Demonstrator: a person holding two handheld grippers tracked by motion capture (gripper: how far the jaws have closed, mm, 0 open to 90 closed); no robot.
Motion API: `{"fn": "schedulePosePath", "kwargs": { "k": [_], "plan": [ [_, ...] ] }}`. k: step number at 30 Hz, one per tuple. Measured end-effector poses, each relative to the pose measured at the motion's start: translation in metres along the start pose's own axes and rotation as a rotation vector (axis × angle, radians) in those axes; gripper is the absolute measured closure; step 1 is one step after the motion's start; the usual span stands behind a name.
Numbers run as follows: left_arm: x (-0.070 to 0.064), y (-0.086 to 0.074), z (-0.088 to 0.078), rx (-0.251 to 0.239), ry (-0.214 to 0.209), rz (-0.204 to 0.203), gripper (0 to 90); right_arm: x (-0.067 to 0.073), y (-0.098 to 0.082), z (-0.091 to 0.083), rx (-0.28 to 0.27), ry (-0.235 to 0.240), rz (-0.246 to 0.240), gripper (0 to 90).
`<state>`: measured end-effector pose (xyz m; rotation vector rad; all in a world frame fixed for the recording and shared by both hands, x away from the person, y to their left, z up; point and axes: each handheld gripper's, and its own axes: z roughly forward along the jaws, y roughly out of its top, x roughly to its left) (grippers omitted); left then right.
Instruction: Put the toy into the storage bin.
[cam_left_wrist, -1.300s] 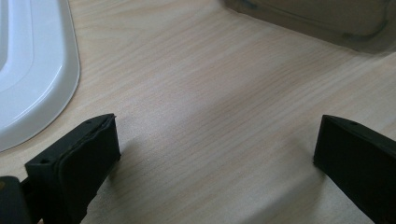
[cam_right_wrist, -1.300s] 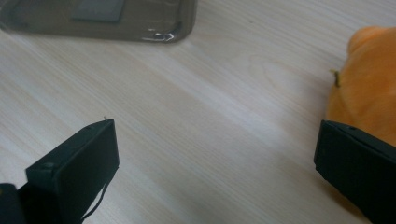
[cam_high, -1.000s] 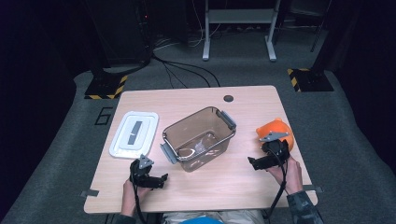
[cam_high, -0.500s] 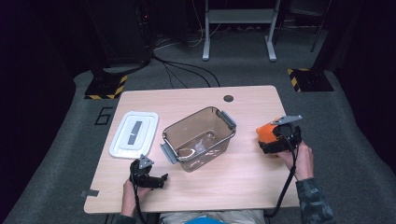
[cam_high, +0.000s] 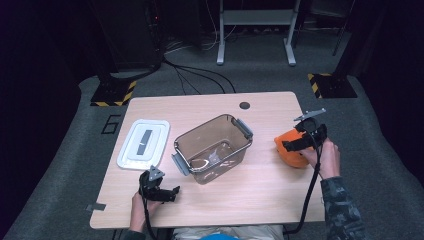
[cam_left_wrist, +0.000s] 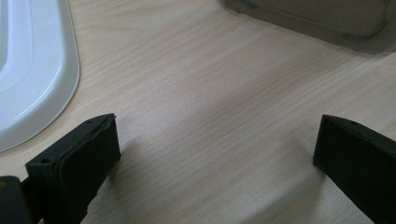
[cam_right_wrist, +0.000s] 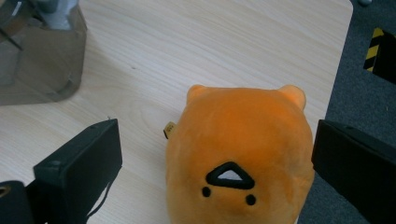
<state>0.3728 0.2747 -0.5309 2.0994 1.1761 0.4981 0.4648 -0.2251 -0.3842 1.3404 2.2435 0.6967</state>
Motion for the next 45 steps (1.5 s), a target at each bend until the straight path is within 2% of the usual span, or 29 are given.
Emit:
{"fn": "schedulePosePath", "kwargs": {
  "k": [10,12,14,18,22,23,24,25,27,29,30,31,34,35,37,41,45],
  "plan": [
    [0.000,0.000,0.000,-0.001,0.000,0.000,0.3,-0.017,0.010,0.013,0.082,-0.019,0.026,0.7],
    [0.000,0.000,0.000,-0.002,-0.001,-0.005,0.3,-0.021,0.012,0.020,0.115,-0.017,0.045,0.8],
    [-0.001,0.000,0.000,-0.002,-0.001,-0.005,0.3,-0.024,0.013,0.024,0.132,-0.003,0.041,1.0],
    [0.000,0.000,0.000,-0.001,-0.001,-0.005,0.3,-0.026,0.018,0.034,0.193,0.015,0.034,2.1],
    [0.000,0.000,0.000,-0.001,-0.001,-0.005,0.3,-0.023,0.022,0.041,0.244,0.012,0.024,2.2],
    [0.000,0.000,0.000,-0.001,-0.001,-0.005,0.3,-0.023,0.022,0.041,0.244,0.012,0.024,2.2],
    [0.000,0.000,0.000,0.000,0.000,0.000,0.3,-0.022,0.025,0.045,0.281,0.005,0.011,3.9],
    [0.000,0.000,0.000,0.000,0.000,0.000,0.3,-0.021,0.025,0.046,0.288,0.006,0.013,6.0],
    [0.000,0.000,0.000,0.000,0.000,0.000,0.3,-0.022,0.026,0.049,0.306,-0.005,0.009,16.7],
    [0.000,0.000,0.000,-0.001,0.000,0.000,0.4,-0.022,0.025,0.052,0.328,-0.039,0.013,26.9],
    [0.000,0.000,0.000,-0.001,0.000,0.000,0.8,-0.022,0.025,0.052,0.328,-0.039,0.013,26.9],
    [0.000,0.000,0.000,-0.005,0.001,-0.006,1.2,-0.023,0.024,0.054,0.334,-0.050,0.036,35.7],
    [0.000,0.000,0.000,-0.005,0.001,-0.005,1.2,-0.025,0.022,0.054,0.329,-0.043,0.050,46.3],
    [0.000,0.000,0.000,-0.005,0.001,-0.005,1.2,-0.025,0.022,0.054,0.329,-0.043,0.050,46.3],
    [0.000,0.000,0.000,-0.012,0.004,-0.014,1.3,-0.026,0.019,0.052,0.310,-0.036,0.057,55.9],
    [0.000,0.000,0.000,-0.012,0.003,-0.014,1.4,-0.028,0.018,0.048,0.294,-0.036,0.074,60.4],
    [0.000,0.000,0.000,-0.012,0.002,-0.016,1.4,-0.028,0.020,0.045,0.291,-0.033,0.071,61.4]
  ]
}}
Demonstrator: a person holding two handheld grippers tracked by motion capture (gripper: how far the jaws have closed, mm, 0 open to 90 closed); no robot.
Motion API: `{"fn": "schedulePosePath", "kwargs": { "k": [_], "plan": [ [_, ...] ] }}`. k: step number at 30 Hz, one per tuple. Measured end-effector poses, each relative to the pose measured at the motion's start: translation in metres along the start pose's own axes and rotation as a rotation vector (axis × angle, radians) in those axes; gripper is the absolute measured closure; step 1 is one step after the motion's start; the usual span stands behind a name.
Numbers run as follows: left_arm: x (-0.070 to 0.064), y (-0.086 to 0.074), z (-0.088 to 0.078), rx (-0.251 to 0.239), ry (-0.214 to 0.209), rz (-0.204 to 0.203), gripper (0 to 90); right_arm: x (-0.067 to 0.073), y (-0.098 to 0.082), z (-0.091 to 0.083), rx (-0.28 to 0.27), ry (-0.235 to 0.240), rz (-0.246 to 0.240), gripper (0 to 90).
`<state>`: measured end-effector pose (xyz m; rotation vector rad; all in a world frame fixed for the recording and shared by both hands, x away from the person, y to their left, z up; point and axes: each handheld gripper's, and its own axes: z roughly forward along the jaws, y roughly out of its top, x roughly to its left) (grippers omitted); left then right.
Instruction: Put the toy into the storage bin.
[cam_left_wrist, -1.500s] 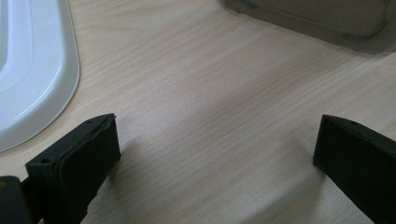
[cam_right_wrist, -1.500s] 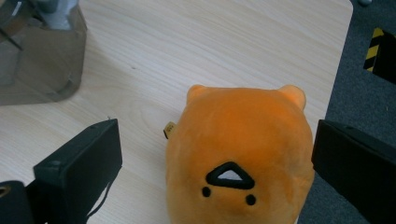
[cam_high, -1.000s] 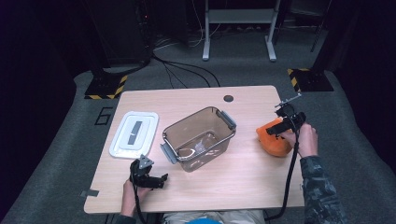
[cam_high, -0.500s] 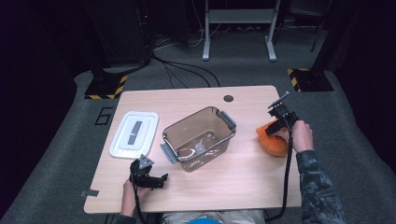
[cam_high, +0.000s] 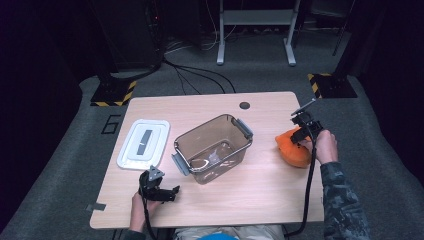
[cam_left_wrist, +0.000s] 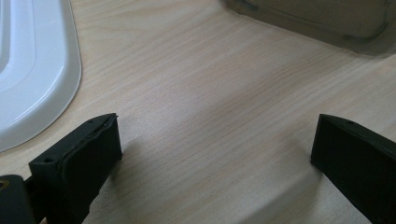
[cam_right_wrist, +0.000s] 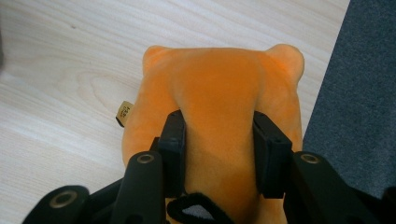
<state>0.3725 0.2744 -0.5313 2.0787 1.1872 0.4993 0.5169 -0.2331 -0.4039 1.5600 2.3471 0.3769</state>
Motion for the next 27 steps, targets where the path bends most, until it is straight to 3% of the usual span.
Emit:
{"fn": "schedulePosePath", "kwargs": {
  "k": [8,16,27],
  "plan": [
    [0.000,0.000,0.000,-0.001,0.000,-0.001,1.4,0.004,0.002,-0.011,-0.063,0.011,0.006,61.5],
    [0.001,0.000,0.000,0.005,0.000,0.006,1.6,0.012,0.006,-0.023,-0.123,0.022,-0.028,61.5],
    [0.000,0.000,0.000,0.004,0.001,0.006,1.7,0.018,0.015,-0.034,-0.157,0.037,-0.027,61.6]
  ]
}}
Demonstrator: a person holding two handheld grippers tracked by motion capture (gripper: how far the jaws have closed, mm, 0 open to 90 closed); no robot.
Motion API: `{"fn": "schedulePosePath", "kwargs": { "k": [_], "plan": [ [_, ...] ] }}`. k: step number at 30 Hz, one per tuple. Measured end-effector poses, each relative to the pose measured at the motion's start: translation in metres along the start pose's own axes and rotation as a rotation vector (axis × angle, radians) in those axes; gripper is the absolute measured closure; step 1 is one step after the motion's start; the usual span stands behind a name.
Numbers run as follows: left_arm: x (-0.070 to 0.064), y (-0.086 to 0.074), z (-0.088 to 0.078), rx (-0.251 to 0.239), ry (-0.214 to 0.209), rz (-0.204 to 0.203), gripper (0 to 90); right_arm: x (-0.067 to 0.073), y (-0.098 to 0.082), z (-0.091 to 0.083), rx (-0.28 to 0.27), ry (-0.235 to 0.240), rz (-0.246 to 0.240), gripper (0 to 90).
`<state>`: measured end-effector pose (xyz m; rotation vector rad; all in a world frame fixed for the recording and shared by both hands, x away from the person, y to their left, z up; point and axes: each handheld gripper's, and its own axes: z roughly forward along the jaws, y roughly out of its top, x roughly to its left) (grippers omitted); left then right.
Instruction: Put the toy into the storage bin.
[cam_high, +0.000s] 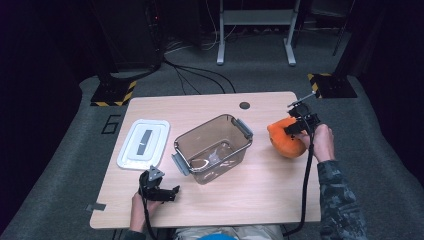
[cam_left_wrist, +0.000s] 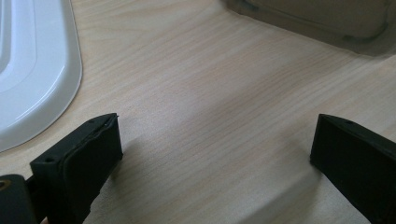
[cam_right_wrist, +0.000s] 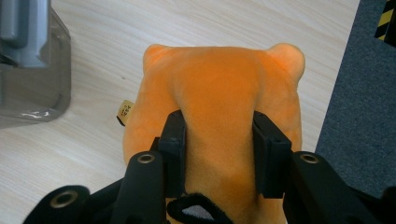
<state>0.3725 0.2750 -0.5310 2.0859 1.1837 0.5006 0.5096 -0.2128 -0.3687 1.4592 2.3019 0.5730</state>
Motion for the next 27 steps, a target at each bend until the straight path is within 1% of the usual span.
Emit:
{"fn": "schedulePosePath", "kwargs": {
  "k": [16,19,24,27],
  "plan": [
    [0.000,0.000,0.000,0.000,0.000,0.000,1.7,0.012,0.020,-0.006,-0.037,-0.001,-0.026,61.9],
    [0.000,0.000,0.000,0.000,0.000,0.000,1.7,0.016,0.027,-0.006,-0.042,0.002,-0.039,61.8],
    [0.000,0.000,0.000,0.000,0.000,0.000,1.7,0.019,0.034,-0.006,-0.047,0.007,-0.050,61.8],
    [0.000,0.000,0.000,0.000,0.000,0.000,1.7,0.023,0.039,-0.008,-0.055,0.006,-0.057,61.8]
  ]
}}
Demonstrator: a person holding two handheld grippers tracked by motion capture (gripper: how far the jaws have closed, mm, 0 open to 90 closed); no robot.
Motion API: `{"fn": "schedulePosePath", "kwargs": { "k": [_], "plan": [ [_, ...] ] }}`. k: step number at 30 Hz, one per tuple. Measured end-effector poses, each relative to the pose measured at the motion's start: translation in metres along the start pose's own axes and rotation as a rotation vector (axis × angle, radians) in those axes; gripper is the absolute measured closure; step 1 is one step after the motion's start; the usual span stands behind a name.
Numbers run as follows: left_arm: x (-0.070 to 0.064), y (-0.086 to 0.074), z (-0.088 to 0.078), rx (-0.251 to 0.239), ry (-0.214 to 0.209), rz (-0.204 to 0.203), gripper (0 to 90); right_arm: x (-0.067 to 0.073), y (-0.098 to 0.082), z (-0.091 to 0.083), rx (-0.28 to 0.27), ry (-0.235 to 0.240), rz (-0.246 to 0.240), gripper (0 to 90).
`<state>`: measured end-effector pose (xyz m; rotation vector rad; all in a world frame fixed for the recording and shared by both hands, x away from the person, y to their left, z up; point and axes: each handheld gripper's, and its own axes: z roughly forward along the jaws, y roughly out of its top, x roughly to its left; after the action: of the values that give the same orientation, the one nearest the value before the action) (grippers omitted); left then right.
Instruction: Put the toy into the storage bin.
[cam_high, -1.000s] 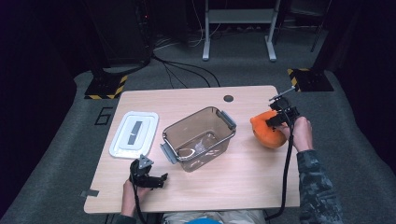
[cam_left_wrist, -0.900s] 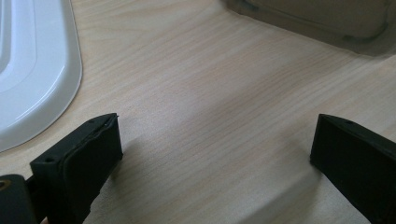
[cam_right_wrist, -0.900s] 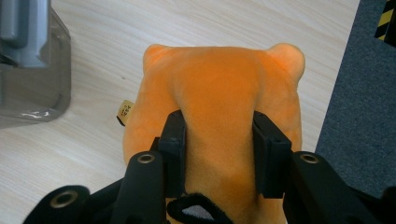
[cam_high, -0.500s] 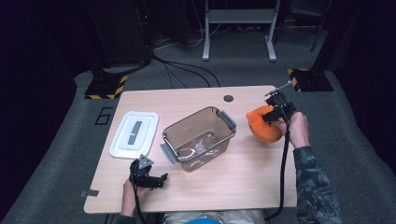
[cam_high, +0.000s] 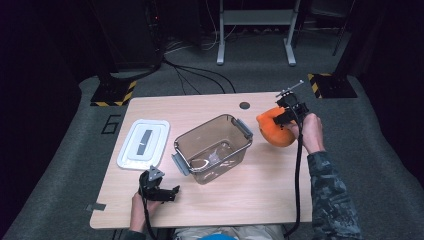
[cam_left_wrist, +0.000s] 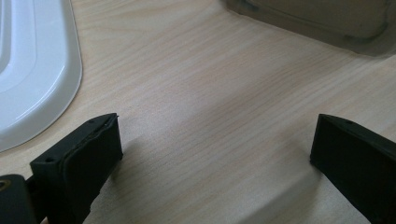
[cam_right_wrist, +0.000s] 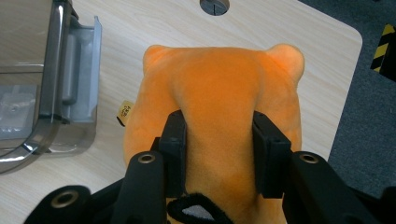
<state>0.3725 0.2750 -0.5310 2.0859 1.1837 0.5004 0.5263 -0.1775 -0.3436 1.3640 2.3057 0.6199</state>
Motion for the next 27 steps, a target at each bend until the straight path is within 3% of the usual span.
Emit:
{"fn": "schedulePosePath", "kwargs": {
  "k": [15,27],
  "plan": [
    [0.000,0.000,0.000,0.000,0.000,0.001,1.7,0.011,0.019,-0.012,-0.028,0.008,-0.017,62.0],
    [0.000,0.000,0.000,0.000,0.000,0.000,1.7,0.025,0.040,-0.033,-0.065,0.012,-0.031,61.9]
  ]
}}
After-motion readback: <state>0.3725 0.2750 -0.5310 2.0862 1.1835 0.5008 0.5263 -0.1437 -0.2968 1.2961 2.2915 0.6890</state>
